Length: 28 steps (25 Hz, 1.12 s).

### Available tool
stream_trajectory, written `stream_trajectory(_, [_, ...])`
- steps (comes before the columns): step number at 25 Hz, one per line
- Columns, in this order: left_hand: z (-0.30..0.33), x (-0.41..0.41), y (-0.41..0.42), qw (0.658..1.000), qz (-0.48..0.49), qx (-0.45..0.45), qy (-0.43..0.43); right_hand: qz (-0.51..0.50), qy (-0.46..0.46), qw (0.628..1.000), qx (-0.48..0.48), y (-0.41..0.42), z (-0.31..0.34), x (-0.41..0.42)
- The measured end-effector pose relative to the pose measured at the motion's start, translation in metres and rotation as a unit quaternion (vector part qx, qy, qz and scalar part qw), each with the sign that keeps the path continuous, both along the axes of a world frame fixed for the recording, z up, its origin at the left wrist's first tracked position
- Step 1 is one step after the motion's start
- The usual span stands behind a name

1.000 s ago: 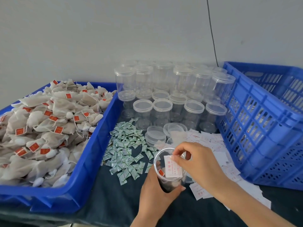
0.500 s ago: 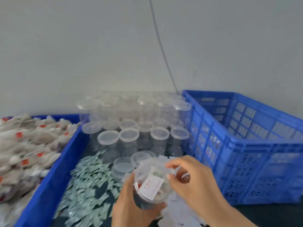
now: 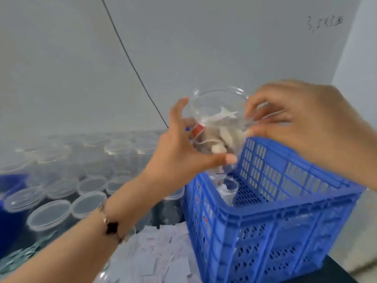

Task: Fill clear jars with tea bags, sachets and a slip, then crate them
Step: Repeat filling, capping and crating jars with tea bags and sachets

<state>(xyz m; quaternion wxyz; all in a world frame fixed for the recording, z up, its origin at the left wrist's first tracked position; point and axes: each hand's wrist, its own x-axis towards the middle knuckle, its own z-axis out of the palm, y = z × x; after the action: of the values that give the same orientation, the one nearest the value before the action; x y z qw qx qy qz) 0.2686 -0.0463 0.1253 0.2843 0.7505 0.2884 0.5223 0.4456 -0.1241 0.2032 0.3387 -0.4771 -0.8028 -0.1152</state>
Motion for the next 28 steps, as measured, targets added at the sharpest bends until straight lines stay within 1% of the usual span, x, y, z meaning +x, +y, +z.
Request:
stream_trajectory(1, [0.007,0.014,0.011,1.000,-0.024,0.005,0.013,-0.039,-0.013,0.999,0.000,0.013,0.005,0.012])
stream_trajectory(3, [0.016,0.035,0.034,0.996,-0.025,0.059,0.055,-0.114,-0.038,0.992,-0.025,0.038,0.006,0.034])
stream_trajectory(4, [0.019,0.043,0.047,0.990,-0.011,0.103,0.099,-0.148,-0.051,0.986,-0.048,0.050,0.001,0.044])
stream_trajectory(5, [0.019,0.052,0.059,0.975,-0.001,0.144,0.170,-0.180,-0.074,0.978,-0.071,0.062,-0.010,0.054])
stream_trajectory(6, [0.018,0.062,0.071,0.951,-0.002,0.165,0.260,-0.208,-0.106,0.968,-0.095,0.075,-0.024,0.063])
stream_trajectory(8, [0.007,0.089,0.088,0.883,-0.028,0.126,0.451,-0.237,-0.171,0.943,-0.162,0.100,-0.055,0.079])
stream_trajectory(9, [-0.001,0.105,0.096,0.848,-0.035,0.094,0.521,-0.237,-0.204,0.928,-0.203,0.113,-0.069,0.086])
stream_trajectory(11, [-0.020,0.132,0.108,0.795,-0.032,0.047,0.604,-0.231,-0.285,0.890,-0.272,0.137,-0.095,0.096])
stream_trajectory(13, [-0.039,0.153,0.118,0.758,-0.033,0.025,0.651,-0.219,-0.332,0.864,-0.310,0.157,-0.120,0.105])
stream_trajectory(14, [-0.048,0.160,0.122,0.738,-0.039,0.020,0.673,-0.212,-0.335,0.856,-0.331,0.165,-0.131,0.109])
stream_trajectory(16, [-0.063,0.166,0.126,0.703,-0.051,0.020,0.709,-0.184,-0.321,0.846,-0.385,0.175,-0.146,0.112])
stream_trajectory(18, [-0.072,0.167,0.129,0.690,-0.059,0.009,0.721,-0.164,-0.279,0.842,-0.432,0.180,-0.152,0.115])
stream_trajectory(19, [-0.075,0.167,0.128,0.680,-0.061,-0.001,0.730,-0.160,-0.266,0.833,-0.459,0.180,-0.155,0.115])
stream_trajectory(21, [-0.078,0.168,0.125,0.646,-0.065,-0.005,0.761,-0.148,-0.284,0.804,-0.501,0.181,-0.160,0.113])
stream_trajectory(23, [-0.078,0.172,0.120,0.597,-0.071,-0.007,0.799,-0.143,-0.308,0.768,-0.543,0.182,-0.165,0.112])
stream_trajectory(26, [-0.080,0.177,0.118,0.526,-0.097,-0.037,0.844,-0.155,-0.322,0.688,-0.632,0.180,-0.167,0.107])
stream_trajectory(27, [-0.080,0.175,0.118,0.512,-0.103,-0.046,0.852,-0.159,-0.322,0.676,-0.644,0.180,-0.168,0.108])
stream_trajectory(28, [-0.078,0.173,0.117,0.512,-0.104,-0.057,0.851,-0.161,-0.316,0.672,-0.650,0.180,-0.168,0.108])
